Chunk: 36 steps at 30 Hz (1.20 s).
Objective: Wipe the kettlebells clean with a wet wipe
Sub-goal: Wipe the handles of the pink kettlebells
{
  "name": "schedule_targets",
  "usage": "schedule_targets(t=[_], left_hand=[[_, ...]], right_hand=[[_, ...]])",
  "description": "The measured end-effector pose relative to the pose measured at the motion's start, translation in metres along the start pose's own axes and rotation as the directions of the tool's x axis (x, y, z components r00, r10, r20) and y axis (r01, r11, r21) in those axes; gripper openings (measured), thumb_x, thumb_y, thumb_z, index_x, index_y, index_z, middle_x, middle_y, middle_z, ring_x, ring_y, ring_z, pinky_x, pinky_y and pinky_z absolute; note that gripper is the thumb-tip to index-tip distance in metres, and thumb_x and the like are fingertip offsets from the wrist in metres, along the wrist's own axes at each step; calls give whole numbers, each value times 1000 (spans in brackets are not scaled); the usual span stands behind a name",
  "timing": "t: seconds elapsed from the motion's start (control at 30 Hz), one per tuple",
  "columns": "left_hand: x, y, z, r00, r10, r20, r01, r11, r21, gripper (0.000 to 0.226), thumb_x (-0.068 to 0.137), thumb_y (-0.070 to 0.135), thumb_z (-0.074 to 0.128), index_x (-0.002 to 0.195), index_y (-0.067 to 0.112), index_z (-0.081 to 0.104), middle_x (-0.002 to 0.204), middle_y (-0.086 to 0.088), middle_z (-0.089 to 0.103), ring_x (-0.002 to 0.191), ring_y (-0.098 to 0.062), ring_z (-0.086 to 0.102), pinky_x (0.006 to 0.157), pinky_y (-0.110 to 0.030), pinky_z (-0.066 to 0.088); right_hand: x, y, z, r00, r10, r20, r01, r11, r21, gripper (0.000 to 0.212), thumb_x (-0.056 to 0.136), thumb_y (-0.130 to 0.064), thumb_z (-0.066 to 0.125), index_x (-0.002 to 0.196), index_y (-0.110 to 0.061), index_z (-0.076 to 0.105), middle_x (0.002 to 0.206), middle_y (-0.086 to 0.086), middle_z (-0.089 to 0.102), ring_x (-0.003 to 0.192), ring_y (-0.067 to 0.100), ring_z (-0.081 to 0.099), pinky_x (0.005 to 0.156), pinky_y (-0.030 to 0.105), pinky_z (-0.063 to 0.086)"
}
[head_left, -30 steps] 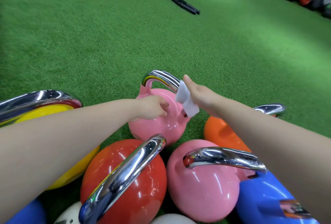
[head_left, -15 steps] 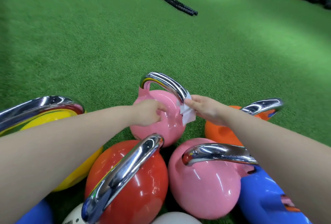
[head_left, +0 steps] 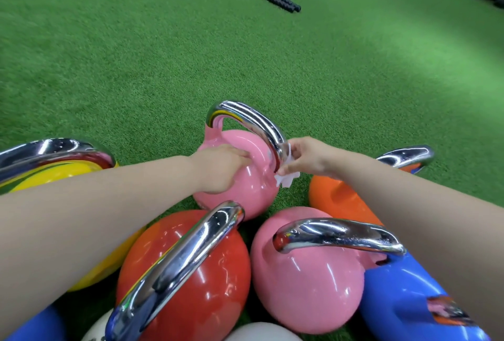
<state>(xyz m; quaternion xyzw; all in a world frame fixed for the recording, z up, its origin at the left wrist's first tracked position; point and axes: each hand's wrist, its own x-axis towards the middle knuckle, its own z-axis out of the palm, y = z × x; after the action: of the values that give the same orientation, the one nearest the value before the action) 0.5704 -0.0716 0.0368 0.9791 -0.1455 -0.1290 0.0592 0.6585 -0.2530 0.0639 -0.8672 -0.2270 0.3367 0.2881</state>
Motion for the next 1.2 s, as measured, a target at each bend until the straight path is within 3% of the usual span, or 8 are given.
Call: schedule_targets(t=[0.13,0.37,0.5,0.77,0.9,1.0,1.13,1.2], left_hand=[[3,-3,2,1000,12,29,-13,999,34,59,90,11,45,146,17,26,155,-3,20,140,-20,23,114,-31,20],[7,-8,3,999,30,45,-32,998,48,60,89,11,45,146,15,27,155,-3,18,140,-20,23,113,-34,23],[8,-7,2,998,27,64,-31,998,58,60,89,12,47,146,14,27,155,-3,19,140,-21,25,113,-33,23],[7,-6,3,995,22,95,-29,997,77,62,90,12,46,147,11,21,156,-4,15,140,-23,22,112,-36,25],[7,-5,4,992,8,124,-17,997,75,64,92,13,45,148,11,15,157,-4,10,142,-23,17,114,-36,21],[7,-4,2,991,14,132,-23,998,65,63,91,14,47,148,9,18,157,-6,10,140,-24,20,113,-35,23],[7,-8,4,990,-9,143,11,1000,-18,61,88,8,47,145,11,27,155,-6,17,140,-24,24,112,-36,26],[7,-9,4,994,-40,98,55,986,-160,53,85,2,47,137,15,44,146,-4,38,132,-23,39,106,-36,36]], right_hand=[[3,8,12,998,48,-29,-49,998,-39,37,73,4,73,72,-27,53,69,-8,57,62,2,51,50,2,39],[7,13,20,987,114,-112,-122,990,-70,26,67,7,75,91,1,68,87,4,66,75,10,57,62,8,40],[6,8,21,971,223,-89,-222,975,31,26,70,10,72,66,-12,59,71,1,60,73,15,57,72,25,52],[9,3,26,905,418,75,-411,819,400,26,83,17,52,76,-7,56,82,5,61,78,15,59,62,16,52],[10,-3,39,861,479,168,-468,620,630,20,91,16,36,83,5,50,123,17,54,120,30,51,97,26,42],[12,-12,44,846,486,221,-471,484,737,18,93,17,28,91,14,46,129,19,46,129,33,43,104,25,34],[17,-11,52,814,561,150,-481,506,716,36,93,17,27,126,16,39,140,19,39,134,29,35,111,28,25],[20,-9,51,801,582,143,-487,494,720,41,91,18,27,132,16,34,145,19,35,136,31,32,114,31,21]])
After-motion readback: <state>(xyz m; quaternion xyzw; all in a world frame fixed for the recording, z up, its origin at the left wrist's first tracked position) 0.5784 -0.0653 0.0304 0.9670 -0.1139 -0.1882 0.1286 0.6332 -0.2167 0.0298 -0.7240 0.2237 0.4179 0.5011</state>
